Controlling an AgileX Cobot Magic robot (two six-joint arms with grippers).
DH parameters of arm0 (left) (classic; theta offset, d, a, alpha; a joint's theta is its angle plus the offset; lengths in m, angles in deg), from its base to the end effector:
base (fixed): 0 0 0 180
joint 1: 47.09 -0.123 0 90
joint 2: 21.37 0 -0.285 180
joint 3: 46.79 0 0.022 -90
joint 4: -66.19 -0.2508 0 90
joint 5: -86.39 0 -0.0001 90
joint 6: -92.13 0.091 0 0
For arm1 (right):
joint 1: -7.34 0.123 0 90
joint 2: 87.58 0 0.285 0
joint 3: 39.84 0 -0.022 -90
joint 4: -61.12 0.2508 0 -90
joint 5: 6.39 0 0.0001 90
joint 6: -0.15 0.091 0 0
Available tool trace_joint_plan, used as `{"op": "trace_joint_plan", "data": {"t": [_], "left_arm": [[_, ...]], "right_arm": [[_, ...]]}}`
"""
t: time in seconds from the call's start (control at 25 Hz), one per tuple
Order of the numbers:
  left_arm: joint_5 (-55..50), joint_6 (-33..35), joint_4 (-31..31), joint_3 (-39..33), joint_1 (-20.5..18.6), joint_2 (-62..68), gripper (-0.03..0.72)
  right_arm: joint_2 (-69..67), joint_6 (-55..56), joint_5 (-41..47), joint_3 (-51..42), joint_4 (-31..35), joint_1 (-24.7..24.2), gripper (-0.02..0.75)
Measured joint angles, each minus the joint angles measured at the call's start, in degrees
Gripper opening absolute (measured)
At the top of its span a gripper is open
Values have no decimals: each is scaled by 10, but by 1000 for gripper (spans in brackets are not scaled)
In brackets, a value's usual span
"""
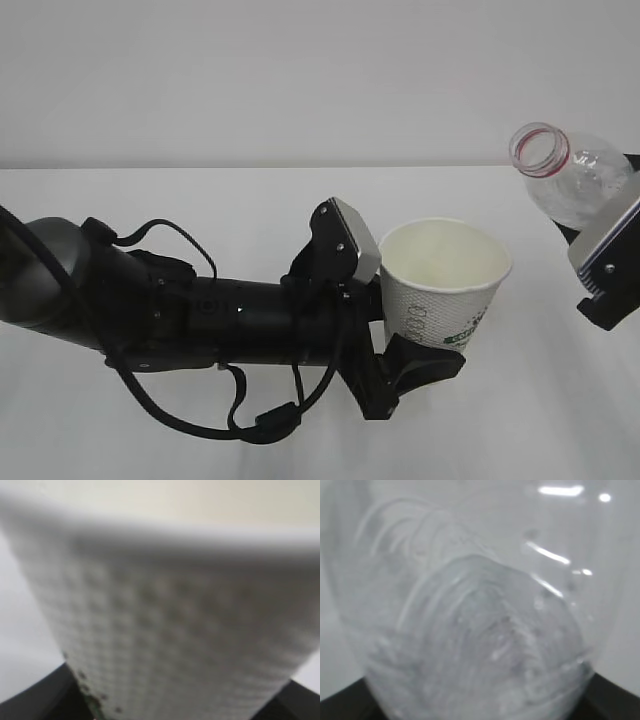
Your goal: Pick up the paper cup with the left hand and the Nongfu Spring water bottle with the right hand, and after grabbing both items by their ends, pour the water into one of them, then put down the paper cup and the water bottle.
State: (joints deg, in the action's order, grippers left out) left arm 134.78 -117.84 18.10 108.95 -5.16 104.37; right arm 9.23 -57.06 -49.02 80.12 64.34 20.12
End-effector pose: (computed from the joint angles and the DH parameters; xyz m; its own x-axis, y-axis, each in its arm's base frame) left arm 0.2493 -0.2919 0.1184 -0.1831 0.2913 -0.9389 0.9632 0.2445 -0.1119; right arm 0.2185 0.0460 0.2014 0.0472 -0.8270 -0.5602 -0.2536 0.5325 -0.8075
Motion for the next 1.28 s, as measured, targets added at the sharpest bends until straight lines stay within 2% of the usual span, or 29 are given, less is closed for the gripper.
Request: {"op": "trace_joint_plan", "data": {"t": [0.16,1.28], "left_arm": [[0,0,-19,0,0,0,522],[4,0,-22,0,0,0,522]], "right_arm": [[0,-9,-7,0,0,0,495],[0,-135,-44,0,9,0,495]]}}
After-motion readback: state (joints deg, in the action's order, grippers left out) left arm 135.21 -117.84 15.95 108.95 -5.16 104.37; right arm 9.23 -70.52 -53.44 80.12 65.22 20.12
